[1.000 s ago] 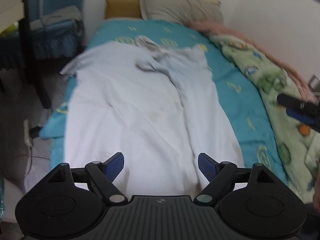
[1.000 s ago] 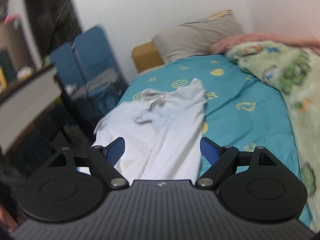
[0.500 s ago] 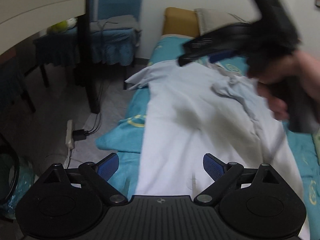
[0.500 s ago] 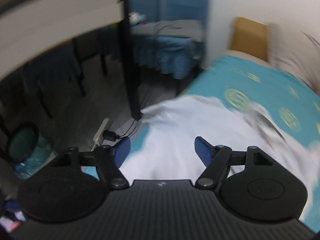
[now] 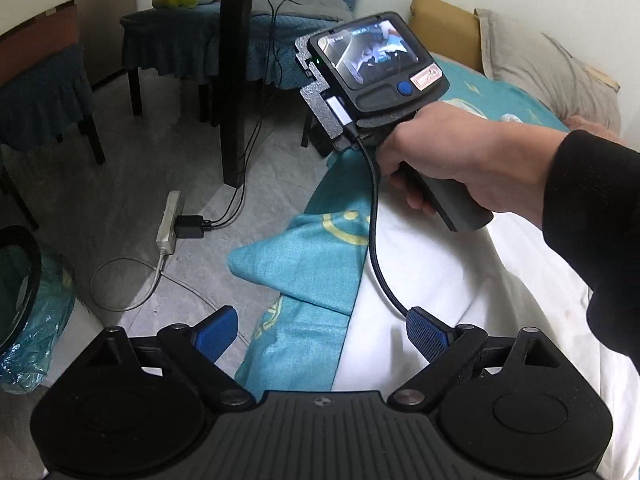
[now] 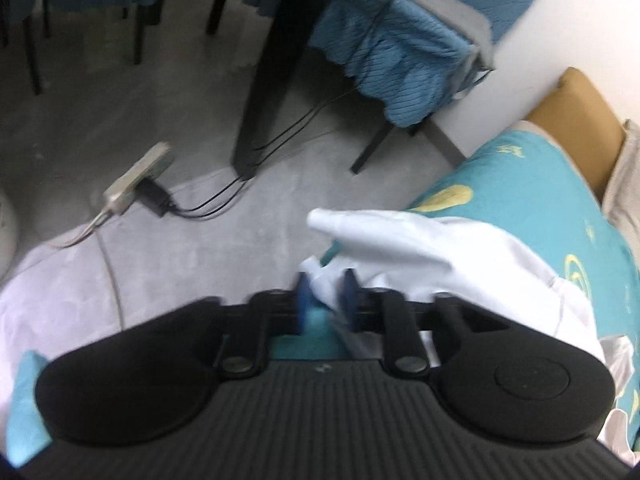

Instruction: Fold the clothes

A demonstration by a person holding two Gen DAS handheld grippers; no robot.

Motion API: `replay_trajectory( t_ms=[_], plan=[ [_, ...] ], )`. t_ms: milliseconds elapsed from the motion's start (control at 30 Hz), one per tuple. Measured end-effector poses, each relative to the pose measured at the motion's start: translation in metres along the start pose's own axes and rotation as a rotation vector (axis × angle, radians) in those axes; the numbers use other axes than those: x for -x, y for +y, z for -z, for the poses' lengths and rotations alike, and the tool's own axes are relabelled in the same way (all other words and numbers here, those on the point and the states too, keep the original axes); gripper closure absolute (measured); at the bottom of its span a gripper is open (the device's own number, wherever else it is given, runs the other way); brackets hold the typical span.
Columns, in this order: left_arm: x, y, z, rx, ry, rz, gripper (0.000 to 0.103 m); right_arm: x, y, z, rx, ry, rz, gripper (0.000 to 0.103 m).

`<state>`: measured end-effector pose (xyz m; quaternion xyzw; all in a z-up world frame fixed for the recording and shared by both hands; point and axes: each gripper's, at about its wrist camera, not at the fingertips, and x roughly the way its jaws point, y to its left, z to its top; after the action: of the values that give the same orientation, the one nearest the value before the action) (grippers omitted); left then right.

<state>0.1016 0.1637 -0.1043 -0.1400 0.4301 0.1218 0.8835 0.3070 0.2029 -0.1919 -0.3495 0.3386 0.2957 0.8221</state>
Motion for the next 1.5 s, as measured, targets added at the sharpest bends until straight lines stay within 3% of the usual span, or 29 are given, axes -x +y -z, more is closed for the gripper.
replay_trajectory(
  t_ms=[33,200,333,467,633,833,900,1000,1067,1100,1133,1167,1433,1467,1500],
  plan=[
    [0.000,0.000,0.000,-0.002,0.001,0.002,0.010,0.005,-0.004,0.001,-0.033,-0.018,-0.002,0.097],
    [0.006,0.006,-0.002,0.068,-0.050,0.035,0.010,0.053,-0.036,0.003,-0.167,-0.193,0.033,0.099],
    [0.019,0.010,-0.003,0.104,-0.122,0.081,0.010,0.107,-0.084,0.019,-0.330,-0.326,0.116,0.099],
    [0.034,0.001,0.000,0.066,-0.199,0.119,0.010,0.142,-0.139,0.081,-0.549,-0.333,0.217,0.099],
    [0.044,-0.018,0.007,-0.012,-0.240,0.146,0.010,0.185,-0.208,0.159,-0.822,-0.335,0.343,0.099],
    [0.044,-0.041,0.009,-0.087,-0.211,0.168,0.010,0.185,-0.242,0.281,-1.060,-0.154,0.344,0.096],
    [0.045,-0.047,0.011,-0.099,-0.208,0.173,0.010,0.180,-0.240,0.305,-1.106,-0.115,0.297,0.096],
    [0.044,-0.053,0.013,-0.110,-0.207,0.179,0.010,0.187,-0.228,0.316,-1.033,-0.138,0.227,0.093],
    [0.043,-0.058,0.015,-0.120,-0.203,0.174,0.010,0.190,-0.218,0.317,-0.961,-0.165,0.189,0.072],
    [0.042,-0.060,0.016,-0.126,-0.199,0.169,0.010,0.187,-0.213,0.308,-0.915,-0.183,0.176,0.045],
    [0.041,-0.061,0.016,-0.130,-0.195,0.165,0.010,0.184,-0.208,0.298,-0.869,-0.200,0.163,0.027],
    [0.040,-0.063,0.017,-0.133,-0.192,0.159,0.010,0.181,-0.202,0.288,-0.822,-0.218,0.151,0.023],
    [0.024,-0.065,0.018,-0.141,-0.153,0.130,0.010,0.156,-0.161,0.210,-0.446,-0.350,0.050,0.027],
    [0.023,-0.065,0.018,-0.143,-0.149,0.129,0.010,0.146,-0.158,0.201,-0.420,-0.327,0.044,0.027],
    [0.022,-0.065,0.018,-0.145,-0.146,0.129,0.010,0.138,-0.158,0.195,-0.407,-0.300,0.060,0.034]
  ],
)
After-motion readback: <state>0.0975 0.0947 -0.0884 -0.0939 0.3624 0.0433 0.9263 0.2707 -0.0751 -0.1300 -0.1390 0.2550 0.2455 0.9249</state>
